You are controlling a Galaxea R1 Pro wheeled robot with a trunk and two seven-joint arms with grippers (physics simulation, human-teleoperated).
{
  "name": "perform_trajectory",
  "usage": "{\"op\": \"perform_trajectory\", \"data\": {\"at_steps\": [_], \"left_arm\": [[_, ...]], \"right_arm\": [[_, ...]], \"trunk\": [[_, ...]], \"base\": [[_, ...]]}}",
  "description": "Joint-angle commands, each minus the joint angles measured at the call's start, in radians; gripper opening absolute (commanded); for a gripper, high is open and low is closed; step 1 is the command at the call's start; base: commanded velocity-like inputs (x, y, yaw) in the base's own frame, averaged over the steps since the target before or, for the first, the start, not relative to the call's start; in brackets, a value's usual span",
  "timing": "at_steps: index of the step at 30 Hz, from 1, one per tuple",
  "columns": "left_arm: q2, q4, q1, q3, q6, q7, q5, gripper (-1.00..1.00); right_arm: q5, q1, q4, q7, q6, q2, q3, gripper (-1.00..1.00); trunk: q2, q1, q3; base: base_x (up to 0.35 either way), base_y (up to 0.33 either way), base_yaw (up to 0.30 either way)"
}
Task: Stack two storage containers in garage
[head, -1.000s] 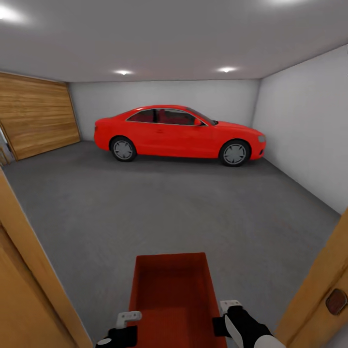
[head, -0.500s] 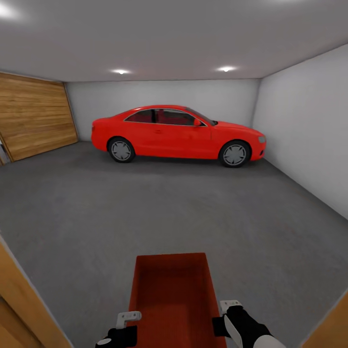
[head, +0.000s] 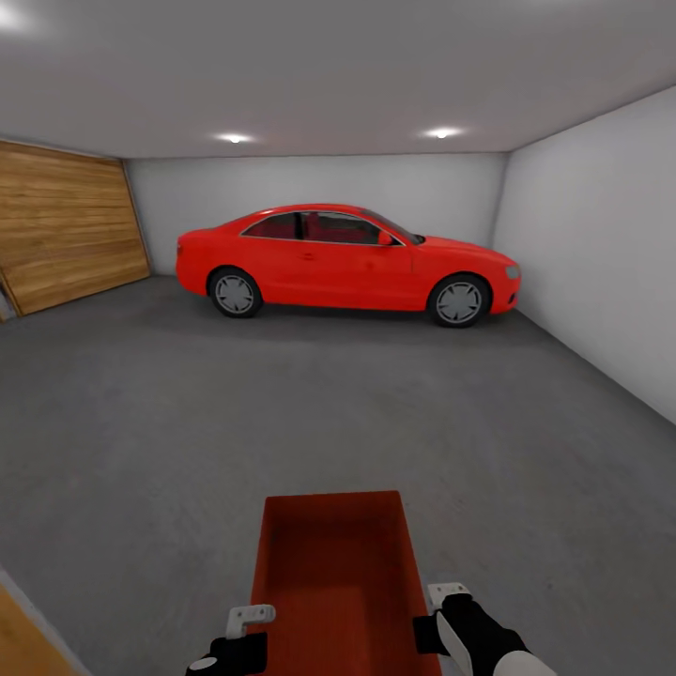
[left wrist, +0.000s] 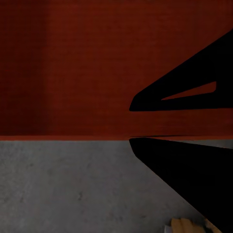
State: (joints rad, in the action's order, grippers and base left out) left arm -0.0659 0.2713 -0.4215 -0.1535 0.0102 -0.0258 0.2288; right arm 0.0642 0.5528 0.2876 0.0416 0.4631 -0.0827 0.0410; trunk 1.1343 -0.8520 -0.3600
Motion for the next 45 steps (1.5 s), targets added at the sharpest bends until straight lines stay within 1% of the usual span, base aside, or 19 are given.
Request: {"op": "perform_trajectory", "data": {"at_steps": [1,26,45], "left_arm": [[0.025,0.0,0.0,-0.017,0.0,0.0,0.018,-1.0],[0.024,0.0,0.0,-0.017,0.0,0.0,0.017,-1.0],[0.024,0.0,0.0,-0.017,-0.001,0.0,0.017,-1.0]], "right_arm": [[-0.037,0.001,0.002,-0.002,0.003,0.012,-0.006,-1.0],[-0.037,0.001,0.002,-0.002,0.003,0.012,-0.006,-1.0],[-0.037,0.001,0.002,-0.002,0.003,0.012,-0.006,-1.0]], "trunk": [[0.001,-0.001,-0.001],[0.001,-0.001,-0.001],[0.001,-0.001,-0.001]], "base": [[0.276,0.003,0.0],[0.258,0.007,0.0],[0.304,0.0,0.0]]}}
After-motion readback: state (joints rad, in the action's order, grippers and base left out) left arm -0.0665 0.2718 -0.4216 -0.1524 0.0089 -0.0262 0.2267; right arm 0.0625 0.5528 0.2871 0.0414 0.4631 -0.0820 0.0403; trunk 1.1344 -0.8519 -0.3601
